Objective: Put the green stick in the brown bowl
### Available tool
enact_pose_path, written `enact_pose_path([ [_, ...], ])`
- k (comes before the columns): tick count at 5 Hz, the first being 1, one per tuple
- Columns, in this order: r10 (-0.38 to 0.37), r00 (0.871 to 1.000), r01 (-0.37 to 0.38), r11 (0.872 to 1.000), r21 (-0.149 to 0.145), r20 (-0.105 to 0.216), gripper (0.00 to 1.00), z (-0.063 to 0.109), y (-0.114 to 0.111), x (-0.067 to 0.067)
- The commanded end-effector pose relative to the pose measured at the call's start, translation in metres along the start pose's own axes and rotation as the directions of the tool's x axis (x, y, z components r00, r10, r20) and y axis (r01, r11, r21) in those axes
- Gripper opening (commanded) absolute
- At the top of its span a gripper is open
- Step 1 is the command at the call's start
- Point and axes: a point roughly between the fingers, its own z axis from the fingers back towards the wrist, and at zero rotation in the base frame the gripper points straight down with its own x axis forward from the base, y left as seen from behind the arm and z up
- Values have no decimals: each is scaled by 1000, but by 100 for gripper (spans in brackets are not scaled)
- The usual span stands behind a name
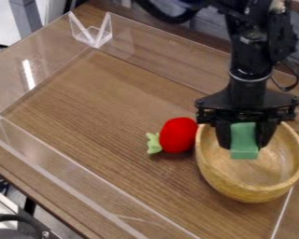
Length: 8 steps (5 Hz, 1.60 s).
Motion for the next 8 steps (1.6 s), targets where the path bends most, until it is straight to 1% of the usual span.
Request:
enact_pose_path([
  [1,31,998,-30,999,-29,49,0,7,10,15],
  [2,54,997,-52,998,-26,54,0,2,26,19],
  [3,-12,998,14,999,-31,56,0,10,27,19],
  [4,-81,995,83,996,-36,55,0,19,29,19],
  [6,-70,995,73,997,-32,70,0,13,22,19],
  [8,-39,995,41,999,-27,88,0,-7,6,3],
])
